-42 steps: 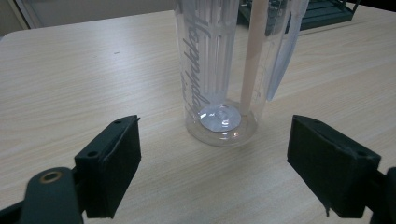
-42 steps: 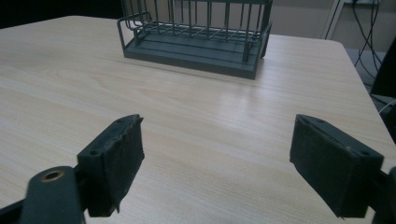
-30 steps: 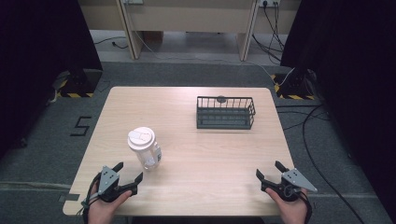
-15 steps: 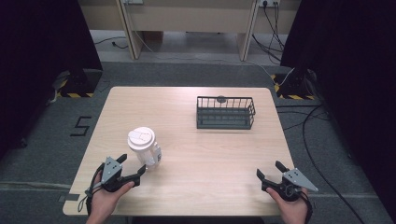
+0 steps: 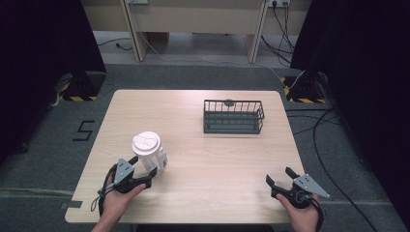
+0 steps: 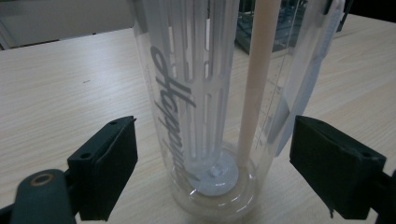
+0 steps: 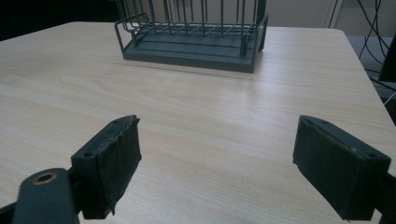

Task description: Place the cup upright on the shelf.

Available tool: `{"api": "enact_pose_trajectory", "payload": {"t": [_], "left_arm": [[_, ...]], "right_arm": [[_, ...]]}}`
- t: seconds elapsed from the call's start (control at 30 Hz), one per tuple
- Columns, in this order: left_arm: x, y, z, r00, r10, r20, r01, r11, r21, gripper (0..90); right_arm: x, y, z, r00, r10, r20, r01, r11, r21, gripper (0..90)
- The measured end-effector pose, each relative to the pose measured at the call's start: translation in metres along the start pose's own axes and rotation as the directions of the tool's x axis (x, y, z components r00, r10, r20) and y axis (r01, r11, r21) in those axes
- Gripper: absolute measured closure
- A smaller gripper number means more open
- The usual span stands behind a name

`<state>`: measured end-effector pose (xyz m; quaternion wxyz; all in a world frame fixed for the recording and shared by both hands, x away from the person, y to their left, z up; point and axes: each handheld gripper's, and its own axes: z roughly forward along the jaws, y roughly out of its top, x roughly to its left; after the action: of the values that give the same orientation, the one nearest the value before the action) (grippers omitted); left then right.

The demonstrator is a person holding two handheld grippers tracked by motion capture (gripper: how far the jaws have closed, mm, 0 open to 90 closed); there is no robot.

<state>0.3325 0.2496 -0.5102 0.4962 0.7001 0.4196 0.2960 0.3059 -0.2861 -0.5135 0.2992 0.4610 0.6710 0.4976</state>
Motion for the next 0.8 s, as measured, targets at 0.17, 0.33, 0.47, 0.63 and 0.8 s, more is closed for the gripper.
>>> {"api": "enact_pose_trajectory", "payload": {"t": [0.17,0.33,0.47,0.63,0.8], "left_arm": [[0.001,0.002,0.008,0.9998,0.015,0.01,-0.015,0.9996,-0.023,14.3],[0.001,0.003,0.014,0.9997,0.017,0.02,-0.017,0.9991,-0.04,14.4],[0.002,0.004,0.019,0.9994,0.027,0.023,-0.025,0.9984,-0.051,14.3],[0.001,0.006,0.023,0.999,0.04,0.018,-0.039,0.9968,-0.07,16.1],[0.002,0.005,0.025,0.999,0.025,0.038,-0.022,0.9962,-0.084,17.2]], "right_arm": [[0.0,0.0,0.001,1.0,-0.003,0.0,0.003,1.0,0.004,15.8],[0.0,0.0,0.001,1.0,-0.006,0.0,0.006,1.0,0.004,15.8],[0.001,0.0,0.001,0.9999,-0.011,0.0,0.011,1.0,0.008,15.8],[0.001,0.0,0.001,1.0,-0.009,-0.003,0.009,1.0,0.011,15.8],[0.001,0.0,0.001,0.9999,-0.01,-0.004,0.01,1.0,0.012,15.9]]}}
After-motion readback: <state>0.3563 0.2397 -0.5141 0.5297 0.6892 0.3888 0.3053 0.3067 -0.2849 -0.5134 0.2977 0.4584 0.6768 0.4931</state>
